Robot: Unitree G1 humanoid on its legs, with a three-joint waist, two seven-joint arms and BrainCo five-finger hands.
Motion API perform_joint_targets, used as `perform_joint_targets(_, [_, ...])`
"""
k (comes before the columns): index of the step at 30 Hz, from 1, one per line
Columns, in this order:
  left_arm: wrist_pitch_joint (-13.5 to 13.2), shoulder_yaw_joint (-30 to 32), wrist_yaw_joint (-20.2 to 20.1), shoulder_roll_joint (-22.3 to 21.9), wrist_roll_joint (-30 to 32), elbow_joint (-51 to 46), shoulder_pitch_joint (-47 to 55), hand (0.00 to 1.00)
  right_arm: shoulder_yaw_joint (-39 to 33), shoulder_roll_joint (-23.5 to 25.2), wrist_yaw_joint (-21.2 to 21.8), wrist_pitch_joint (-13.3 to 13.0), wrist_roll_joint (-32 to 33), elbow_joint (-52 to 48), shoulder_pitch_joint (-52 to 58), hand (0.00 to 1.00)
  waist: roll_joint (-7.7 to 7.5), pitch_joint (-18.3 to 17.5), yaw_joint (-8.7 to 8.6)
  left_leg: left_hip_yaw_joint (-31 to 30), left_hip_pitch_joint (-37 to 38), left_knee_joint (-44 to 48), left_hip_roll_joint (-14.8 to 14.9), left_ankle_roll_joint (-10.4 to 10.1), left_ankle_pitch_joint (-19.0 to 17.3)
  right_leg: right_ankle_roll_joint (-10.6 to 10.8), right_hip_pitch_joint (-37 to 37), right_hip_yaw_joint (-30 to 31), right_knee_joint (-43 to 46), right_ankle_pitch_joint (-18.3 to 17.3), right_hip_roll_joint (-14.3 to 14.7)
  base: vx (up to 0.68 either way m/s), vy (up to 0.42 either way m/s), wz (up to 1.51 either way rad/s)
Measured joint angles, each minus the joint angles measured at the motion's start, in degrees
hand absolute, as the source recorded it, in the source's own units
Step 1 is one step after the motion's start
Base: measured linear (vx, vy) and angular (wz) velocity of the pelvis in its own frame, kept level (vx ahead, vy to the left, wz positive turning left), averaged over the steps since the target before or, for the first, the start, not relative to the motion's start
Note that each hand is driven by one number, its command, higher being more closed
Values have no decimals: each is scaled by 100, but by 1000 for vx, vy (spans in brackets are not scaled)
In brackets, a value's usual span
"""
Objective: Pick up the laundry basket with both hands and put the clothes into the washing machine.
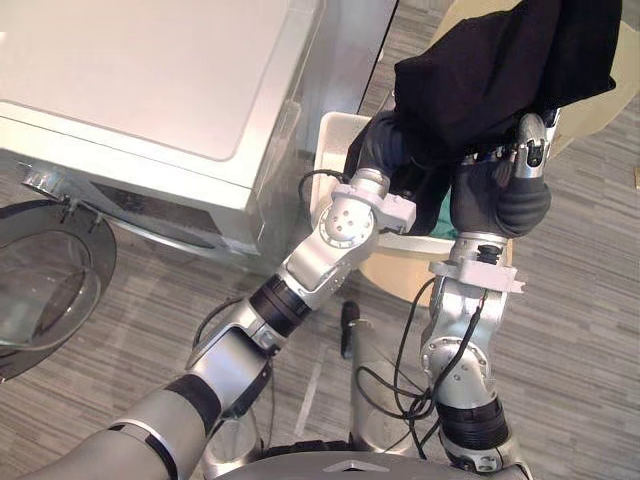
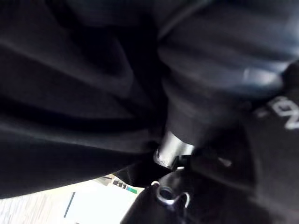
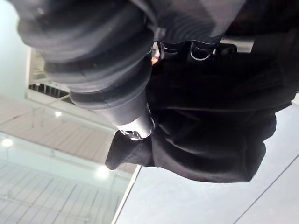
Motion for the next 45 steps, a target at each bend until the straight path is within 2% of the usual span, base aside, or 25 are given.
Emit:
perform_joint_targets(9, [7, -26, -6, -1, 154, 105, 37, 100, -377, 0, -11, 121, -193, 583, 3, 0, -3, -76, -12, 11, 387, 20, -4, -6, -100, 45, 385, 1, 15, -96, -42, 6, 3, -1])
perform_joint_targets(14, [19, -47, -139, -2, 228, 292, 109, 100, -600, -49, -10, 304, -156, 682, 4, 0, -26, -242, -1, 73, 574, -127, 33, 11, -111, 3, 615, -9, -272, -27, 43, 26, 11, -7])
perform_joint_targets(17, [22, -121, -357, -7, 222, 446, 333, 100, -887, -387, 55, 516, -156, 712, 12, 0, -58, -524, -24, 117, 638, -268, 37, -22, -88, 23, 729, -14, -557, 92, 90, 57, 15, -9])
perform_joint_targets(21, [44, -332, -617, -7, 219, 924, 426, 100, -1571, -961, 166, 730, -136, 1444, -114, 0, -150, -628, -64, 131, 760, -373, 21, -39, -47, 30, 933, -1, -873, 245, 152, 57, 10, -5])
perform_joint_targets(24, [90, -458, -760, -6, 220, 1174, 558, 100, -1879, -1388, 173, 851, -62, 1904, -230, 0, -149, -641, -144, 144, 834, -456, -37, -27, -43, 65, 1078, 38, -1132, 370, 158, 28, 46, -6])
perform_joint_targets(27, [186, -506, -900, -6, 221, 1387, 642, 100, -2266, -1738, 187, 907, 71, 2302, -409, 0, -151, -643, -247, 146, 899, -462, -67, -21, -74, 88, 1207, 85, -1333, 454, 163, 24, 65, -6])
perform_joint_targets(32, [204, -488, -965, -3, 218, 1387, 755, 100, -3115, -2131, 168, 920, 291, 3012, -503, 0, -149, -644, -263, 168, 1017, -455, -103, -20, -146, 106, 1357, 156, -1467, 495, 159, 6, 47, -6])
perform_joint_targets(36, [206, -465, -981, -2, 104, 1345, 832, 100, -3386, -2119, 168, 914, 291, 3058, -182, 0, -140, -801, -262, 175, 1089, -452, -84, -75, -221, 114, 1430, 162, -1483, 479, 176, 0, 19, -1])
perform_joint_targets(40, [206, -149, -1008, 29, -114, 794, 1178, 100, -3888, -1753, 95, 930, 253, 3070, 367, 0, -122, -930, -185, 133, 1194, -392, 5, -75, -221, 63, 1547, 104, -1385, 374, 240, 5, -6, 2])
perform_joint_targets(42, [205, -43, -1010, 122, -261, 392, 1299, 100, -4366, -1663, -110, 930, 222, 3253, 643, 0, -70, -999, -143, 32, 1292, -371, 24, -106, -239, 43, 1691, -6, -1300, 272, 244, 3, -17, 21])
perform_joint_targets(45, [181, 32, -1024, 316, -582, -394, 1538, 100, -5311, -1664, -396, 920, 231, 3752, 876, 0, 83, -1228, -93, -211, 1369, -400, 27, -184, -248, -11, 1956, -278, -1273, 150, 236, 9, -29, 37])
